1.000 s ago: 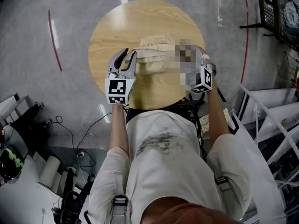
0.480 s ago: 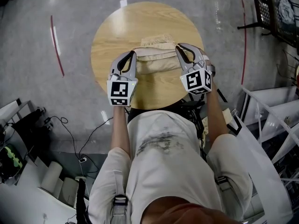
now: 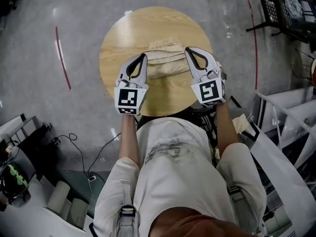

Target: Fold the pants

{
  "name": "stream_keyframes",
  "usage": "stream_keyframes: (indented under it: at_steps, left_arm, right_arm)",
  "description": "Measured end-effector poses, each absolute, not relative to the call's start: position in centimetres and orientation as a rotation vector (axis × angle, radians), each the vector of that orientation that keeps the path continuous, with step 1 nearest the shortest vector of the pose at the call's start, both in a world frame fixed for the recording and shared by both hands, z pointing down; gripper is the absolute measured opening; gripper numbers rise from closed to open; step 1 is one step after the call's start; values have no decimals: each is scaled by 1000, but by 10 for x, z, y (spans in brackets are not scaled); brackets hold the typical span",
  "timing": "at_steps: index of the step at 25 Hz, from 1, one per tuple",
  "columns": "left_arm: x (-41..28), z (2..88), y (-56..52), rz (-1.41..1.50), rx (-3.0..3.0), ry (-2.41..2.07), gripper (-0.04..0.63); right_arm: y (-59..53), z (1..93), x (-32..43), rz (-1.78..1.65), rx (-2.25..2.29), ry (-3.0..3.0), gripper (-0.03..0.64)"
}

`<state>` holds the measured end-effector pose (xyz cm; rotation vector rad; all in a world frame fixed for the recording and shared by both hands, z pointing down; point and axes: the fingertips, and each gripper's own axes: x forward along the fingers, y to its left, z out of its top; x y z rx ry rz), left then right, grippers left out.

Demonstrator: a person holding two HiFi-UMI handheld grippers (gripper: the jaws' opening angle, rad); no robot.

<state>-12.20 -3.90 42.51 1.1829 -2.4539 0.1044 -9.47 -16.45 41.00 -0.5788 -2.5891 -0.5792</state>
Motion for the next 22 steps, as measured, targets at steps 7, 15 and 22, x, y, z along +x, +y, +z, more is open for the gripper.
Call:
stream_keyframes:
  at_steps: [7, 15, 22]
  left_arm:
    - [-99, 374, -41, 46, 1310, -2511, 8]
    - [-79, 315, -45, -103, 1421, -2611, 8]
    - [-72, 310, -50, -130, 1449, -2591, 8]
  right_arm:
    - [-144, 359, -74, -526, -566, -2746, 8]
    - [-132, 299, -51, -178, -493, -2981, 7]
    - [-130, 298, -44, -165, -452, -2981, 5]
